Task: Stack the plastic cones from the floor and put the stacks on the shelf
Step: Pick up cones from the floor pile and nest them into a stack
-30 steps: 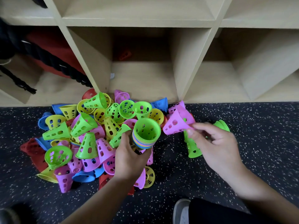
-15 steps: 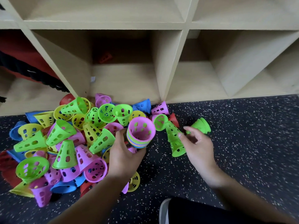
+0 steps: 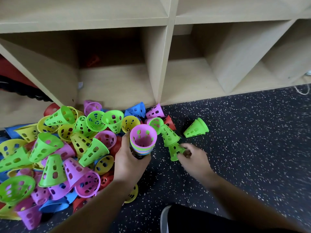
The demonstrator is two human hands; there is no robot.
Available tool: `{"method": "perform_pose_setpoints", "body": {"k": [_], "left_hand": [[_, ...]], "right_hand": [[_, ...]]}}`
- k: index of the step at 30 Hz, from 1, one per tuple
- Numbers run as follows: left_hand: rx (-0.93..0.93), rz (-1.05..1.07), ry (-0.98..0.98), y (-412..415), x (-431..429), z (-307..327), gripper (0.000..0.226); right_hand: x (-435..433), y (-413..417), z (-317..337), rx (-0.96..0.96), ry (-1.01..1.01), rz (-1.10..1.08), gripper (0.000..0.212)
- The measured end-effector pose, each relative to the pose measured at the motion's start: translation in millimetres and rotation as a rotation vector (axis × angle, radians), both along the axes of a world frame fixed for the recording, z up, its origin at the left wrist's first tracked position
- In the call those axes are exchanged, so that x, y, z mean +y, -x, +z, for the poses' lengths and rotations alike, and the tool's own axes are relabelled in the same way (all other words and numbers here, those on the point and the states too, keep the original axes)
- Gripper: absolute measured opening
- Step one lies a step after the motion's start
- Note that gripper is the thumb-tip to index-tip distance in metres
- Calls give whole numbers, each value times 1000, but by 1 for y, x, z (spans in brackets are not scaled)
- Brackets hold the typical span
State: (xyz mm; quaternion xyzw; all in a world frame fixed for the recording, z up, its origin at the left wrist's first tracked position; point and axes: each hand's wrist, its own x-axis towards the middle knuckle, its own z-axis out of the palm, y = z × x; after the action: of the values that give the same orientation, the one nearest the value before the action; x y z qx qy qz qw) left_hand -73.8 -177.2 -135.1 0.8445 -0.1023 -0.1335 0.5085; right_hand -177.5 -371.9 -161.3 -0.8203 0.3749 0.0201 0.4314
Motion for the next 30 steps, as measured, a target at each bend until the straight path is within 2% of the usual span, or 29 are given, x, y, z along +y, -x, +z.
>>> {"method": "perform_pose_setpoints", "body": {"k": [4, 7, 9, 12, 17, 20, 22, 24, 25, 28, 30], "left_hand": [[6, 3, -25, -2, 3, -5, 75], [7, -8, -24, -2, 7, -8, 76], [2, -11, -24, -3, 9, -8, 76], [-20, -27, -32, -4, 9, -7, 80], [-42, -44, -26, -3, 1, -7, 77], [-25, -57, -31, 0, -4, -5, 76], [-8, -53, -30, 0, -4, -4, 77], [0, -46, -16, -2, -2, -5, 78], [-3, -43, -13, -3, 0, -5, 78], [-4, -41, -24, -7, 4, -5, 77], [0, -37, -28, -9, 4, -5, 75]], "right_hand": [[-3, 8, -9, -29, 305, 95, 27], [-3, 9, -4, -137, 372, 54, 17], [2, 5, 17, -289, 288, -47, 14], [9, -7, 62, -415, 40, -186, 11], [29, -41, 110, -590, -139, -100, 12], [39, -57, 102, -593, -146, 22, 14], [30, -55, 78, -604, -61, -39, 17], [9, -46, 51, -522, 85, -121, 25], [-2, -41, 37, -419, 183, -106, 30], [-22, -30, 2, -33, 362, 140, 51], [-22, -30, -10, 41, 346, 200, 49]]}}
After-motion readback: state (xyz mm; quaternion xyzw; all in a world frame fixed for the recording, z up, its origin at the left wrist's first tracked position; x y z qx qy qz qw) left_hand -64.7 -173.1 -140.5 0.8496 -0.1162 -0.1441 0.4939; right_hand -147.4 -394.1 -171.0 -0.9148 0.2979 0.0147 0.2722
